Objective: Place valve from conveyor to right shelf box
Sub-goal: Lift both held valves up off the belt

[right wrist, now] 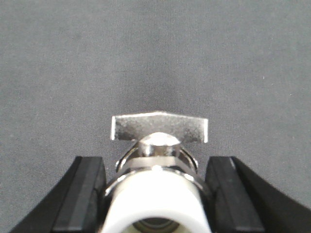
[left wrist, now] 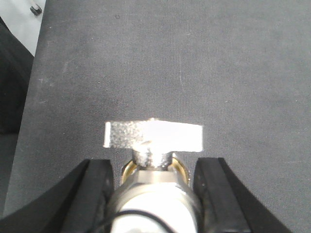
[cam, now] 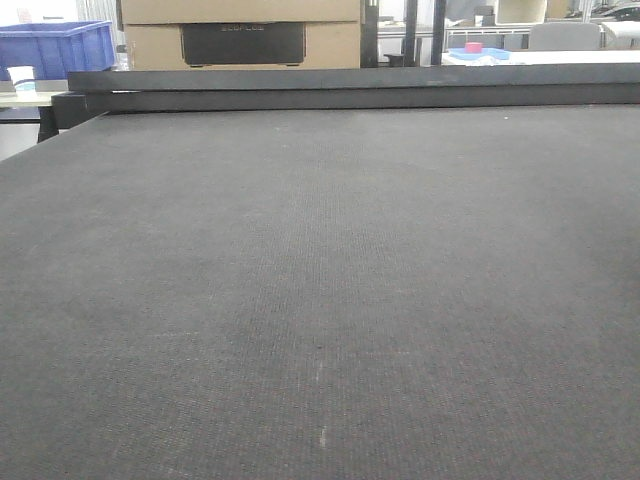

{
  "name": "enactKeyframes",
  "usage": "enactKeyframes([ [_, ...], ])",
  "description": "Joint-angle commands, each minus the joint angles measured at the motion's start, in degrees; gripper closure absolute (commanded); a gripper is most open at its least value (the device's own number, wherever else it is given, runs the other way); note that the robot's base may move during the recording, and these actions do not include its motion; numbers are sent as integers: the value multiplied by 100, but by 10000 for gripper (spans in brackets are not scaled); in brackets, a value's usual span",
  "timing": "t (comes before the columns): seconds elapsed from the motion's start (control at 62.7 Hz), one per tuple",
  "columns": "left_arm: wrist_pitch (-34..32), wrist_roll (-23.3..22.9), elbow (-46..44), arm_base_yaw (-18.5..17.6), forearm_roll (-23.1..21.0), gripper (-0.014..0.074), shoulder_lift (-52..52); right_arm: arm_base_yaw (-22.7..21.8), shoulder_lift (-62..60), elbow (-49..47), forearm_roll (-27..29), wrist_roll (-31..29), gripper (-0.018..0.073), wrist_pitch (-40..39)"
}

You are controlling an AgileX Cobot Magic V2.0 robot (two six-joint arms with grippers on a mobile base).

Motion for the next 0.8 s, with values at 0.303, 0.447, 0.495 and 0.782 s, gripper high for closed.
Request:
enactKeyframes([
  [0.303, -142, -5, -73, -21, -43, 708, -61, -22, -65, -38, -21, -1, 725, -332],
  [0.447, -142, -5, -73, -21, -43, 708, -61, -22, -65, -38, -21, -1, 725, -332],
  [0.495, -142, -5, -73, -21, -43, 708, -61, -22, -65, -38, -21, -1, 725, -332],
  [0.782, -142, -5, -73, -21, -7, 708, -50, -22, -65, -38, -21, -1, 725, -429],
])
